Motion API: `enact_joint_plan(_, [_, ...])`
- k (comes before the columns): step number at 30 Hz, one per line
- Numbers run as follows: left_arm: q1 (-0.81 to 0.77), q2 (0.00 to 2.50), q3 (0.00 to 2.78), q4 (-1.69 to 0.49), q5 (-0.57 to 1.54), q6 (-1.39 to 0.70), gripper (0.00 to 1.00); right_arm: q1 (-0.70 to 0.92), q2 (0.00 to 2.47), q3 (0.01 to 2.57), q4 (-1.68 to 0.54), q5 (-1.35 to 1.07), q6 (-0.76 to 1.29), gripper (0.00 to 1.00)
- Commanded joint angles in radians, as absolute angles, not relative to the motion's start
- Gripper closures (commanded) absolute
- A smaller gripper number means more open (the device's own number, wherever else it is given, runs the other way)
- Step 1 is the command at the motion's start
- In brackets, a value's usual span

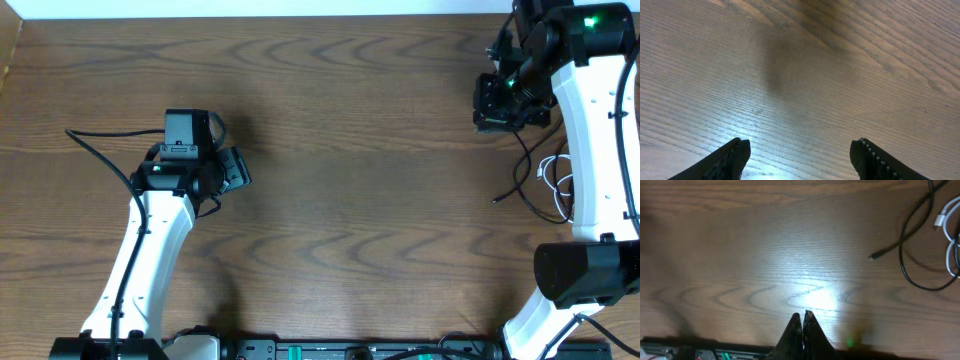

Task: Untangle cables

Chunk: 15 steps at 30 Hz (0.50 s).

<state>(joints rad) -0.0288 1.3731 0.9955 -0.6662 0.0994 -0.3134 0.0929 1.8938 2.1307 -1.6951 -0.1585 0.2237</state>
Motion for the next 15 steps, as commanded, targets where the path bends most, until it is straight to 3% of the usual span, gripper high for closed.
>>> enact_joint_plan(1, [-0.025, 1.375, 1.016, -0.669, 0.094, -0.307, 0.30, 0.093, 1.900, 2.128, -1.698, -0.117, 0.278, 0.99])
enact_joint_plan(15, [-0.025, 1.375, 1.016, -0.670, 0.094, -0.308, 0.30, 0.093, 1.900, 2.128, -1.698, 0.046, 0.396, 0.99])
